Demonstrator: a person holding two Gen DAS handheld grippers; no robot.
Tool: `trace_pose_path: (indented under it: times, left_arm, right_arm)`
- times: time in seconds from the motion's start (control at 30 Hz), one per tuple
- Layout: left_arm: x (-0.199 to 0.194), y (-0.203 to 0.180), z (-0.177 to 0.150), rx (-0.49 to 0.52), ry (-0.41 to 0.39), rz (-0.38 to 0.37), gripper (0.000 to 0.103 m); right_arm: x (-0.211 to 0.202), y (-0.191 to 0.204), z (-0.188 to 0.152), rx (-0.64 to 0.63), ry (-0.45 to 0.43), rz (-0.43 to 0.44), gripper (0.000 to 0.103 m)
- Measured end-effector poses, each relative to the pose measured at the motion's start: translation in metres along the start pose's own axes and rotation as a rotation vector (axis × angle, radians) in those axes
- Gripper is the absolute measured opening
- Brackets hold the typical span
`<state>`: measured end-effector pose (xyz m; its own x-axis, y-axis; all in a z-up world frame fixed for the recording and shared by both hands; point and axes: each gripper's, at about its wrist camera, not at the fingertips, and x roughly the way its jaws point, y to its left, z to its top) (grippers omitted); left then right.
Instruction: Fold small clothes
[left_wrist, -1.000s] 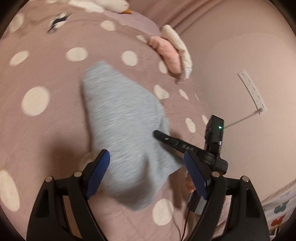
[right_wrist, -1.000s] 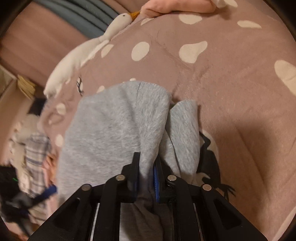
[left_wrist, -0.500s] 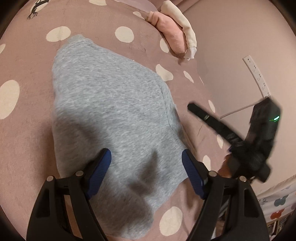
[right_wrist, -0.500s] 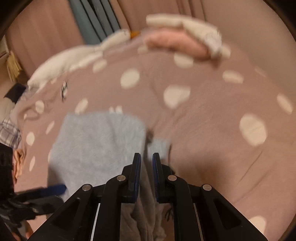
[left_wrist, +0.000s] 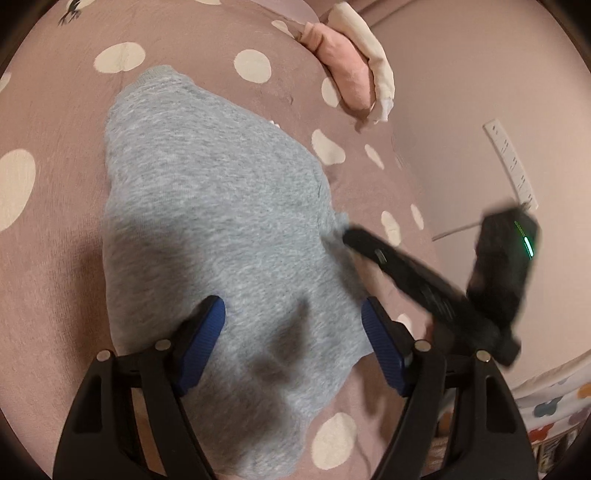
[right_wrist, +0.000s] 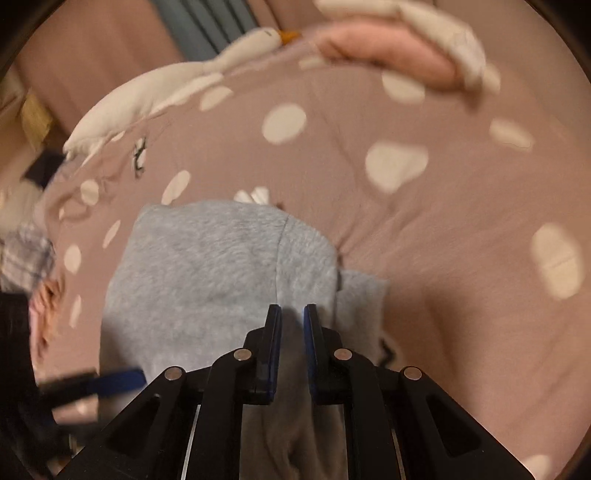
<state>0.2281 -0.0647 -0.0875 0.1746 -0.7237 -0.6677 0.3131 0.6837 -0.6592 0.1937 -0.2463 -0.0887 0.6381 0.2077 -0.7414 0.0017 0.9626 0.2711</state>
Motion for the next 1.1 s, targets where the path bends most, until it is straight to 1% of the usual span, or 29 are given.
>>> trace_pose_path:
  times: [0.07, 0.1, 0.13, 0.17, 0.2, 0.23, 0.27, 0.3, 0.33, 0.37, 0.4, 0.43, 0.47, 0.5, 0.53, 0.6, 0.63, 0.7, 0.73, 0.8, 0.83, 0.87, 0.9, 0.93, 0.97, 1.03, 1.07, 1.1]
  left_arm:
    - [-0.009, -0.001, 0.000, -0.021, -0.020, -0.023, 0.077]
    - [-0.016, -0.003, -0.003, -0.026, -0.031, -0.029, 0.077]
    - [-0.024, -0.006, -0.006, -0.023, -0.042, -0.032, 0.077]
    - [-0.033, -0.008, -0.010, -0.022, -0.055, -0.035, 0.077]
    - [-0.046, -0.011, -0.019, -0.022, -0.071, -0.048, 0.077]
    - [-0.055, -0.012, -0.027, -0.024, -0.081, -0.059, 0.077]
    - [-0.066, -0.013, -0.038, -0.031, -0.096, -0.068, 0.077]
    - [-0.072, -0.012, -0.045, -0.042, -0.100, -0.072, 0.077]
    - [-0.079, -0.011, -0.057, -0.061, -0.102, -0.078, 0.077]
    - [-0.081, -0.008, -0.066, -0.076, -0.107, -0.082, 0.080]
    - [-0.083, -0.005, -0.076, -0.096, -0.112, -0.072, 0.082]
    - [-0.084, -0.002, -0.085, -0.107, -0.116, -0.040, 0.082]
    - [-0.084, -0.001, -0.093, -0.099, -0.133, 0.025, 0.082]
    - [-0.084, -0.001, -0.096, -0.089, -0.142, 0.068, 0.082]
    - [-0.082, 0.001, -0.097, -0.089, -0.143, 0.092, 0.082]
    - [-0.077, 0.007, -0.090, -0.129, -0.149, 0.069, 0.082]
    - [-0.076, 0.009, -0.085, -0.130, -0.160, 0.063, 0.082]
    - [-0.070, 0.006, -0.066, -0.097, -0.172, 0.083, 0.081]
    - [-0.063, 0.004, -0.057, -0.086, -0.164, 0.096, 0.080]
    - [-0.048, 0.001, -0.038, -0.062, -0.133, 0.132, 0.079]
    - [-0.040, 0.000, -0.031, -0.048, -0.119, 0.151, 0.078]
    - [-0.036, 0.000, -0.027, -0.034, -0.103, 0.161, 0.075]
    - [-0.031, -0.001, -0.023, -0.021, -0.093, 0.173, 0.075]
    - [-0.027, -0.002, -0.020, -0.011, -0.087, 0.181, 0.075]
    - [-0.023, -0.003, -0.018, -0.002, -0.078, 0.186, 0.075]
    - [-0.021, -0.002, -0.014, 0.000, -0.070, 0.194, 0.075]
    - [-0.021, 0.000, -0.013, -0.005, -0.066, 0.194, 0.075]
    - [-0.022, 0.002, -0.012, -0.011, -0.061, 0.190, 0.075]
  right_arm:
    - [-0.020, 0.011, -0.013, -0.054, -0.021, 0.082, 0.011]
    - [-0.025, 0.015, -0.019, -0.081, -0.021, 0.107, 0.011]
    - [-0.029, 0.022, -0.028, -0.123, -0.009, 0.135, 0.011]
    - [-0.028, 0.029, -0.036, -0.160, 0.011, 0.140, 0.011]
    - [-0.024, 0.035, -0.041, -0.188, 0.029, 0.127, 0.011]
    - [-0.015, 0.038, -0.049, -0.228, 0.056, 0.072, 0.011]
    - [-0.008, 0.036, -0.054, -0.240, 0.072, 0.028, 0.010]
    - [0.000, 0.030, -0.056, -0.227, 0.088, 0.014, 0.010]
    - [0.003, 0.027, -0.056, -0.203, 0.091, 0.018, 0.007]
    - [0.004, 0.022, -0.054, -0.166, 0.083, 0.022, 0.003]
    - [0.003, 0.021, -0.052, -0.153, 0.077, 0.021, 0.002]
    - [0.004, 0.021, -0.049, -0.144, 0.073, 0.017, 0.002]
    - [0.004, 0.022, -0.048, -0.140, 0.072, 0.008, 0.002]
    - [0.004, 0.025, -0.048, -0.143, 0.072, -0.001, 0.002]
    - [0.001, 0.023, -0.052, -0.143, 0.070, -0.005, 0.002]
    - [0.000, 0.022, -0.052, -0.116, 0.073, 0.004, 0.002]
    - [-0.003, 0.020, -0.053, -0.086, 0.073, 0.017, 0.002]
    - [-0.016, 0.021, -0.053, -0.046, 0.048, 0.044, 0.002]
    - [-0.024, 0.023, -0.055, -0.055, 0.022, 0.065, 0.004]
    - [-0.051, 0.031, -0.064, -0.103, -0.033, 0.160, 0.006]
    - [-0.061, 0.036, -0.071, -0.130, -0.028, 0.234, 0.009]
    - [-0.067, 0.043, -0.081, -0.162, 0.005, 0.313, 0.012]
    - [-0.068, 0.050, -0.091, -0.194, 0.039, 0.361, 0.012]
    - [-0.068, 0.057, -0.099, -0.227, 0.067, 0.380, 0.012]
    - [-0.065, 0.067, -0.110, -0.278, 0.097, 0.378, 0.012]
    - [-0.051, 0.083, -0.125, -0.339, 0.125, 0.352, 0.013]
    - [-0.044, 0.087, -0.127, -0.338, 0.130, 0.345, 0.016]
    - [-0.035, 0.091, -0.126, -0.321, 0.129, 0.337, 0.022]
